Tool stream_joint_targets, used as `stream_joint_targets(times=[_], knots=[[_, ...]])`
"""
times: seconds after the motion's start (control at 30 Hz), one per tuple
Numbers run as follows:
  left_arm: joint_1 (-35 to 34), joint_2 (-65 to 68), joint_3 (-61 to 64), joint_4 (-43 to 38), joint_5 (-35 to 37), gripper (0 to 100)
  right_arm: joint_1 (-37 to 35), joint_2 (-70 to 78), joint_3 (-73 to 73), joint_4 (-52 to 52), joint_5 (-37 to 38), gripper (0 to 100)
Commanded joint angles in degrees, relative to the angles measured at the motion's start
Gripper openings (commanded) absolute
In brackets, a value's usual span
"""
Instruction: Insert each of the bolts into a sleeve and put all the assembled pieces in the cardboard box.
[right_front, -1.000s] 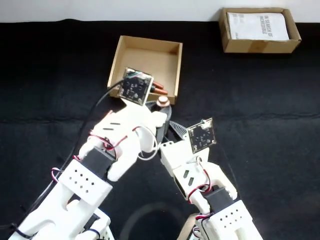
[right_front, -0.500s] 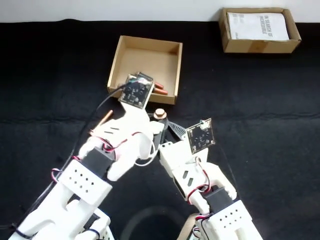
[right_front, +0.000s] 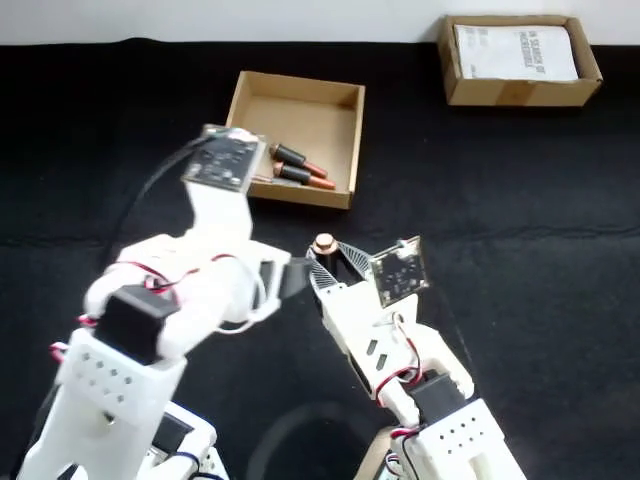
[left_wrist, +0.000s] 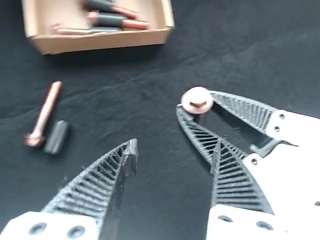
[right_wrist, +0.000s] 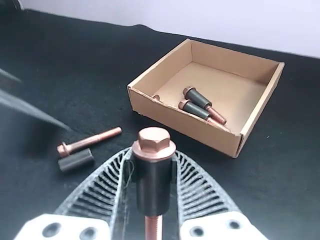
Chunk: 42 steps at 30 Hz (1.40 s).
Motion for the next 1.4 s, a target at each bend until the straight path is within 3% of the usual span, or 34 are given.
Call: stream_joint_targets(times=[0.0, 0.23, 0.37, 0.6, 0.93, 1.13, 1.37], knots=[[-4.44, -4.97, -4.18, 2.64, -0.53, 19, 2.15, 6.46, -11.65, 0.84, 2.64, 0.8], [-13.67, -21.85, 1.45, 2.81, -14.15, 0, 2.07, 27.82, -32.92, 4.7, 9.58, 0.8], [-20.44, -32.4, 9.71, 2.55, -14.59, 1, 2.07, 39.25, -42.33, 5.23, 17.67, 0.8], [-31.96, -52.97, 29.41, 2.2, -14.59, 1, 2.42, 58.68, -56.4, 10.59, 38.33, 0.8], [-56.22, -52.53, 47.08, -13.54, -14.42, 1, 4.35, 85.76, -79.34, 10.51, 60.04, 0.8], [-60.53, -52.53, 57.45, -22.68, -14.42, 1, 6.02, 102.11, -93.14, 10.51, 65.76, 0.8], [-60.44, -52.53, 66.07, -28.04, -14.33, 1, 6.81, 114.42, -100.62, 10.77, 65.67, 1.3]])
